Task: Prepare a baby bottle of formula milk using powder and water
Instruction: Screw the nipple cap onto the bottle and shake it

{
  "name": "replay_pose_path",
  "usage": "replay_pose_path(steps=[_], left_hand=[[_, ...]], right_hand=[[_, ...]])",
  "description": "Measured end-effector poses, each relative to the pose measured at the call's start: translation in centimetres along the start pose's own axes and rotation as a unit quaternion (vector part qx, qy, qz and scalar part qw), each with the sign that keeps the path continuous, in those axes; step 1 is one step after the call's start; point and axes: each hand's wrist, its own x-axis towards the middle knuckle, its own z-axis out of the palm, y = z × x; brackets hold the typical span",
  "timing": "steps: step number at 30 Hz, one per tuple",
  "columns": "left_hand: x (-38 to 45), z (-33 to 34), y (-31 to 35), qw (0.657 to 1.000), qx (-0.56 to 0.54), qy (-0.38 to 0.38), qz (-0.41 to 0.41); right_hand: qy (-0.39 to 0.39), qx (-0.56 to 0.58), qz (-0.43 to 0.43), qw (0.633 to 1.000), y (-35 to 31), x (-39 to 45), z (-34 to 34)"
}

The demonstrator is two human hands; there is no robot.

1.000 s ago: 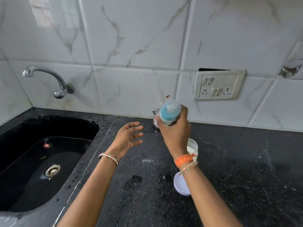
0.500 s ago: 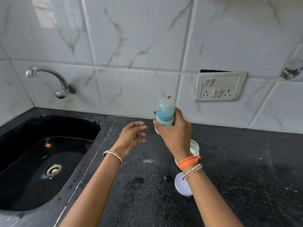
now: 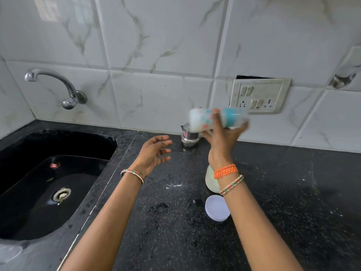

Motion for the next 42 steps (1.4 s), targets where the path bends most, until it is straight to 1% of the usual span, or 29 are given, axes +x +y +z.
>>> replay_pose_path(steps=[2,3,4,6,7,8,10,11,12,13,14,15,16,17,18,19,20,21,22,23,24,26,27,30,31,34,37,40,42], left_hand=[[0.1,0.1,-0.1,1.0,0.007,-0.004,-0.007],[0.1,0.1,-0.1,1.0,0.008,-0.004,-0.01],[0.0,0.2,0.0,1.0,0.006,-0.003,-0.009],[-0.5,0.2,0.2,1.0,0.003,0.002,-0.005],[-0.7,0.1,0.3,1.0,0.009,0.001,-0.007],[-0.9,0.1,0.3,1.0,0.019,-0.003,-0.011],[-0.8,0.3,0.5,0.999,0.04,-0.009,-0.014],[-0.8,0.3,0.6,0.999,0.041,-0.009,-0.013],[-0.8,0.4,0.7,0.999,0.034,-0.005,-0.01],[-0.6,0.4,0.8,1.0,0.022,-0.001,-0.006],[-0.6,0.2,0.7,1.0,0.013,-0.001,-0.003],[-0.6,0.1,0.6,1.0,0.008,-0.007,-0.002],[-0.5,-0.1,0.4,1.0,0.007,-0.015,-0.006],[-0.4,-0.2,0.3,1.0,0.008,-0.022,-0.01],[-0.2,-0.2,0.3,1.0,0.007,-0.023,-0.012],[-0.1,-0.3,0.3,1.0,0.002,-0.018,-0.013],[-0.1,-0.3,0.3,1.0,-0.007,-0.012,-0.011],[-0.1,-0.3,0.2,1.0,-0.017,-0.007,-0.01],[-0.2,-0.3,0.2,1.0,-0.022,-0.006,-0.01],[-0.3,-0.3,0.3,1.0,-0.022,-0.011,-0.014],[-0.5,-0.1,0.3,1.0,-0.016,-0.019,-0.019],[-0.7,0.4,0.3,0.999,-0.01,-0.027,-0.028],[-0.8,0.6,0.3,0.999,-0.021,-0.025,-0.031],[-1.0,1.2,-0.3,0.993,-0.084,-0.057,-0.066],[-1.0,1.5,-0.6,0.988,-0.093,-0.088,-0.086],[-1.3,2.5,-0.9,0.977,-0.088,-0.154,-0.114],[-1.3,3.2,-0.5,0.98,-0.09,-0.149,-0.093],[-1.4,3.0,-0.5,0.98,-0.089,-0.158,-0.087],[-1.4,2.9,-0.6,0.98,-0.076,-0.163,-0.079]], right_hand=[[-0.126,-0.15,0.039,0.98,1.3,-0.4,-0.5],[-0.142,-0.19,0.027,0.971,1.6,-0.6,-0.7],[-0.112,-0.182,0.002,0.977,1.6,-0.5,-0.6],[0.012,-0.083,-0.054,0.995,1.4,-0.1,-0.5],[0.037,-0.086,-0.085,0.992,1.5,0.3,-0.6],[0.013,-0.128,-0.096,0.987,1.3,0.3,-0.4],[-0.128,-0.26,-0.042,0.956,1.3,0.1,-0.1],[-0.129,-0.273,-0.033,0.953,1.3,0.0,0.0],[-0.089,-0.242,-0.045,0.965,1.1,0.2,0.1],[-0.005,-0.178,-0.072,0.981,0.8,0.3,0.4],[0.071,-0.141,-0.106,0.982,1.0,0.7,0.1],[0.102,-0.144,-0.138,0.975,0.7,1.0,0.1],[0.08,-0.202,-0.145,0.965,0.3,1.0,0.3],[0.008,-0.254,-0.121,0.96,0.4,1.0,0.1],[-0.05,-0.279,-0.086,0.955,0.6,1.0,-0.1],[-0.061,-0.269,-0.067,0.959,0.6,0.9,-0.3],[-0.032,-0.22,-0.069,0.973,0.4,1.1,-0.2],[0.023,-0.137,-0.082,0.987,0.2,1.3,-0.1],[0.065,-0.071,-0.106,0.99,0.4,1.6,-0.3],[0.073,-0.06,-0.127,0.987,0.4,1.7,-0.3],[0.044,-0.098,-0.119,0.987,0.3,1.7,-0.4],[-0.073,-0.229,-0.058,0.969,0.5,2.1,-0.9],[-0.101,-0.249,-0.04,0.962,0.5,2.1,-1.1],[-0.056,-0.16,-0.037,0.985,0.5,2.7,-1.1],[-0.075,-0.154,-0.025,0.985,0.6,2.8,-1.0],[-0.187,-0.262,-0.001,0.947,1.6,2.4,-1.3],[-0.197,-0.292,-0.031,0.935,2.4,1.7,-1.3],[-0.204,-0.38,-0.081,0.899,2.4,1.5,-0.9],[-0.198,-0.383,-0.093,0.897,1.8,1.5,-0.6]])
